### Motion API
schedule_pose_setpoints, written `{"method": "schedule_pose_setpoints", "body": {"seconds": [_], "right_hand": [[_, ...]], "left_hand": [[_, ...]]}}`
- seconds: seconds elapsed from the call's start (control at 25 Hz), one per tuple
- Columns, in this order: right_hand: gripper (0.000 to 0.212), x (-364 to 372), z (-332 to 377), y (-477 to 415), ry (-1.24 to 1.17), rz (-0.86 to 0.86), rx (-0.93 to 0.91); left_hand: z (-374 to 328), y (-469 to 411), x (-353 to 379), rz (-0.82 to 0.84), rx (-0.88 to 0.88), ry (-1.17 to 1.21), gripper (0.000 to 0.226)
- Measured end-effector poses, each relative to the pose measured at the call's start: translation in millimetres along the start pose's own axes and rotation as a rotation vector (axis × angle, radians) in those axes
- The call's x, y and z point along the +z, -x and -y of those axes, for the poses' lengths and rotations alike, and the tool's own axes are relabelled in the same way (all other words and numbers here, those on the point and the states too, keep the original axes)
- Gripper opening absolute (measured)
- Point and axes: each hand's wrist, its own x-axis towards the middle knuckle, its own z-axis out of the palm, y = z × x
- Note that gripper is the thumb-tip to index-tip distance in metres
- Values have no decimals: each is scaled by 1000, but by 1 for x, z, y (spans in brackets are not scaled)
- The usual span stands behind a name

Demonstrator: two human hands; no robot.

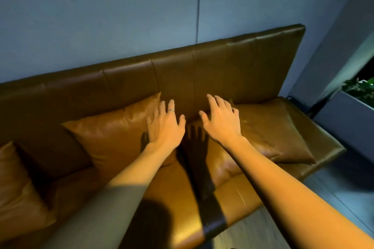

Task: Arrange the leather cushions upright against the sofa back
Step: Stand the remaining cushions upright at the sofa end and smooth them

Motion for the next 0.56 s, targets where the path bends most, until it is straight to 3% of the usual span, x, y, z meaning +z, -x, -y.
{"method": "schedule_pose_setpoints", "body": {"seconds": [0.12, 0.32, 0.56], "right_hand": [[63, 16, -71, -14, -25, 75, 55], [63, 62, -186, -55, -123, 267, 122], [66, 121, -290, -106, -126, 429, 253]], "left_hand": [[-39, -15, 58, 94, -56, 54, 63], [-84, -54, 154, 254, -366, 239, 67], [-112, -94, 242, 301, -668, 408, 78]]}}
